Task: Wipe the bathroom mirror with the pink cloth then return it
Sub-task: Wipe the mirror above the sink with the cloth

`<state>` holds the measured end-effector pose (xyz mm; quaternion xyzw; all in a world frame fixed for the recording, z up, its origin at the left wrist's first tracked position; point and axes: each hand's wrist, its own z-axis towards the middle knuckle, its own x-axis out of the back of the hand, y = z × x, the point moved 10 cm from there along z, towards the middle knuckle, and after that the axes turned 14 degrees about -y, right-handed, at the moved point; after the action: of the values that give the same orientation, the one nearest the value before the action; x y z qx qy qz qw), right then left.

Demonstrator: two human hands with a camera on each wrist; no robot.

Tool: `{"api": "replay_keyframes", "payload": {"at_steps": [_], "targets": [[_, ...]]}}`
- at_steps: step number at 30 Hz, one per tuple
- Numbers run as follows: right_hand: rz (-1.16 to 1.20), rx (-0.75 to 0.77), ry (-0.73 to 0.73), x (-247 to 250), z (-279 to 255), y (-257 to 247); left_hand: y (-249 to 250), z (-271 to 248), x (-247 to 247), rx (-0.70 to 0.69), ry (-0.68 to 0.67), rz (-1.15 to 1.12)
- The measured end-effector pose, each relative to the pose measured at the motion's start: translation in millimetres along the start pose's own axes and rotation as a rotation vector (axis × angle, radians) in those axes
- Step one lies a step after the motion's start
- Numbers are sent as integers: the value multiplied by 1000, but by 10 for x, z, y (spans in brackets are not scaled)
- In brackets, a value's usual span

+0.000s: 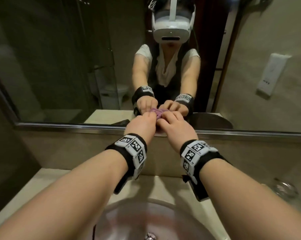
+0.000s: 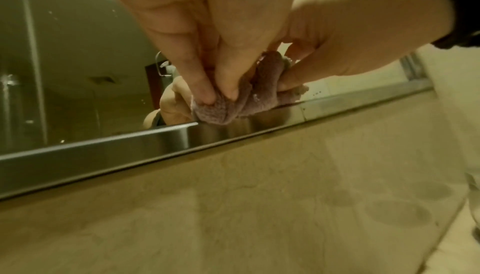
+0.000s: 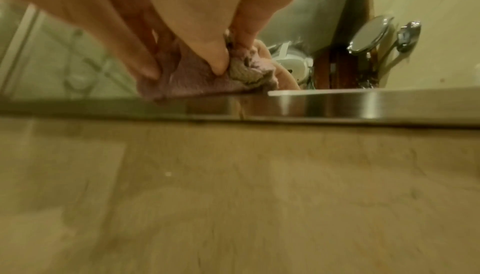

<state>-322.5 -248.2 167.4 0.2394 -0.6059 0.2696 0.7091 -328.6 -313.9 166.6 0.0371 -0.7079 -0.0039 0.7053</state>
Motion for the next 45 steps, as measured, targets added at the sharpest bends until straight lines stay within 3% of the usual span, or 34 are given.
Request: {"api": "replay_keyframes", "payload": {"at_steps": [7,10,15,20,24,29,33,37,39,42,45], "targets": [[-34,38,209,774,-81,293,252,-37,579,-29,168,-121],[-24,16,197,673,-159,411,391,-15,627,-26,162,-102],[65,-15,114,171,-292,627,692,57,181,-68,9,29],[27,-47,-2,143,-338,735,791,57,88,-48,-23,30],[50,-88,109,576,-396,949,955,59,404,-71,67,-69],[70,-90,183,567,-563,1130,1194,133,493,-96,79,-30],[151,-232,-45,20,-677,1289,1403,221,36,-151,-90,101],[136,-222,-77,35,-659,1303,1410,231,30,-148,-99,132],[124,-220,-25,261,-665,1341,1424,182,136,-163,-66,112],[101,-231,171,782,-775,1433,1547,149,500,-195,64,38],[70,-247,208,902,-799,1488,1629,236,703,-186,46,-21]]}}
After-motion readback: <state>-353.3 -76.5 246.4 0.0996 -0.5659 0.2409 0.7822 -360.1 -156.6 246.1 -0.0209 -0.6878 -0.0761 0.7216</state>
